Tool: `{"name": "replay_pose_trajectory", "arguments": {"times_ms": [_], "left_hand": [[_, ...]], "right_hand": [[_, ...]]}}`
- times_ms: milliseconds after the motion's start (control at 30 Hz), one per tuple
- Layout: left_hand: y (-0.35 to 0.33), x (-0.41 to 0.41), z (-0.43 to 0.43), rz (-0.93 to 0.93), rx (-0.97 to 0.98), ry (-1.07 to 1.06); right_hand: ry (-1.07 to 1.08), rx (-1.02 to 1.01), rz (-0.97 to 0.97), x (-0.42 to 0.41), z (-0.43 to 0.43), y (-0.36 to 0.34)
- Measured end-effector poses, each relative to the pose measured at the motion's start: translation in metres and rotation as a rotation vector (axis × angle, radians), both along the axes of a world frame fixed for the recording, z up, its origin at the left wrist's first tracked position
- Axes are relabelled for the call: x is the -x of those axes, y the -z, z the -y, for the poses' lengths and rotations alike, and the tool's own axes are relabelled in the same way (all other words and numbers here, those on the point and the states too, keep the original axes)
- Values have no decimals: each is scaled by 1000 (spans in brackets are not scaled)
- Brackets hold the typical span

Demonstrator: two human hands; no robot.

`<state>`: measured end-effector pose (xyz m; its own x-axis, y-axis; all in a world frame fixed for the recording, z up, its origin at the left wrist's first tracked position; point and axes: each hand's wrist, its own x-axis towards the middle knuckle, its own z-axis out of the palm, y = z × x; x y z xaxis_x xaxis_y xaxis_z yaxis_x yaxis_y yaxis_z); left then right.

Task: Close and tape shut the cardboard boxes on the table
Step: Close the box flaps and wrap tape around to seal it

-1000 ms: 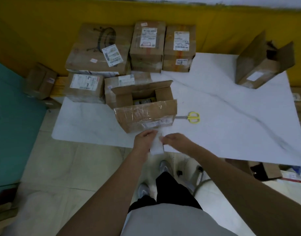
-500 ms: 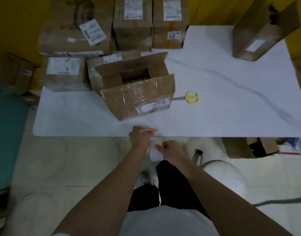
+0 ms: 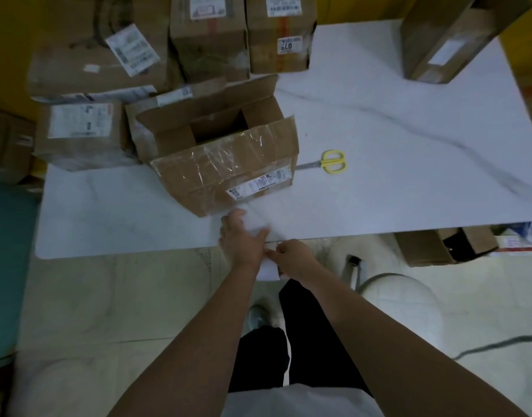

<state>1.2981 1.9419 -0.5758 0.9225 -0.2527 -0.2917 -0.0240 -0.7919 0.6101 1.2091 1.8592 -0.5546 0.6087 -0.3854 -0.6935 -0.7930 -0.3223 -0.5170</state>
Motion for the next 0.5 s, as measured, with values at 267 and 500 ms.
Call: {"name": "replay_pose_trajectory", "arguments": {"times_ms": [267,500], "left_hand": [[-9,-33,6,-142,-256,139],[-7,-43,12,-203,-266,136]], "right_hand": [[63,261,-38,-16,24,-9],[-86,422,-133,-41,51,-1]]}}
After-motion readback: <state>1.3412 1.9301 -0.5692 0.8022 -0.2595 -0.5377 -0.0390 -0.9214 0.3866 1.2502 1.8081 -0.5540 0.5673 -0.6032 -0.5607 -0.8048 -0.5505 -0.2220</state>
